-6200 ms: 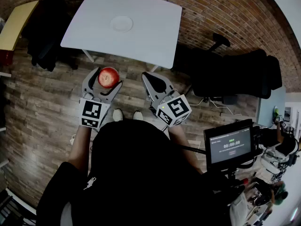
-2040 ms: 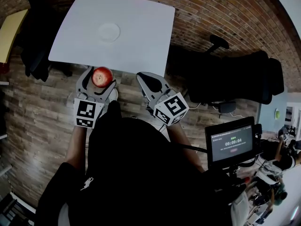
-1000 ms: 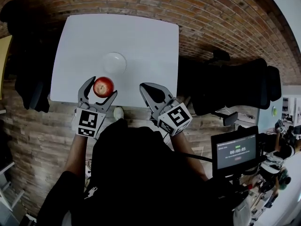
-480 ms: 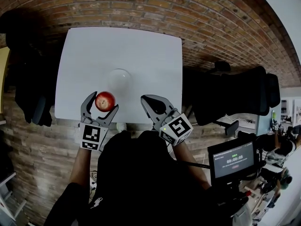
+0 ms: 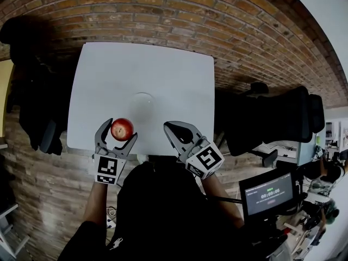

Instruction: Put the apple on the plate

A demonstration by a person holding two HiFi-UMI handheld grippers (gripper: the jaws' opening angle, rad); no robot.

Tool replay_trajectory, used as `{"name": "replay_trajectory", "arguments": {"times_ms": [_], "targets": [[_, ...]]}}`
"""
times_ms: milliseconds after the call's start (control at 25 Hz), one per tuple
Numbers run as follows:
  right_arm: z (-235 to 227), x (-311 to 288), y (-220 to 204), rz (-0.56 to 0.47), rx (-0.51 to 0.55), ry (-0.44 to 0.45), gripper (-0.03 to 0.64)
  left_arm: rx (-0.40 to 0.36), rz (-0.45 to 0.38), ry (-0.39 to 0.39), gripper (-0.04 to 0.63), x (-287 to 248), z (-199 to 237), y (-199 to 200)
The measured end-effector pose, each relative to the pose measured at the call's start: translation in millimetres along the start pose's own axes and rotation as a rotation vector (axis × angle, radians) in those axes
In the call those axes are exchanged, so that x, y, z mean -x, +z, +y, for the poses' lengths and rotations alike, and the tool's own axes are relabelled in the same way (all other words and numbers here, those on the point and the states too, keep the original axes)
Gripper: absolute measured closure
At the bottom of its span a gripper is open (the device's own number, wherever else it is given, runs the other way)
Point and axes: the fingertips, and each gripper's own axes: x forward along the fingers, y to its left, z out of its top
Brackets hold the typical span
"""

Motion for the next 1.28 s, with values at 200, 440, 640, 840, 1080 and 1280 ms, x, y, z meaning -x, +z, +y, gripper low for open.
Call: {"name": "replay_trajectory", "arguments": {"times_ms": [200,440,640,840,1080,1280], "targets": [[-7.8,3.4,-3.8,0.004,-0.013,0.012,0.613,0.001,0.013,0.01,0.197,-4.2,-5.6,0.2],[-17.7,4.1,-2.5,-0.003,-0.012,0.072,0.614,0.01,0.029,0.07,0.198,-6.7,-11.2,2.7],[-26.0,4.2,-6.9,0.018,-0.018,0.138,0.614,0.037,0.048,0.119,0.198,-16.7,-19.2,-0.2],[-40.9,-0.1,-18.3,0.053,-0.016,0.19,0.614,0.062,0.067,0.178,0.198,-37.3,-16.2,-13.5],[-52.7,-6.7,-35.1,0.103,-0.011,0.237,0.614,0.106,0.105,0.21,0.198,-56.6,-17.6,-39.7],[-63.0,-18.4,-46.5,0.126,-0.011,0.26,0.614,0.138,0.137,0.207,0.196,-79.8,-15.0,-66.3]]}}
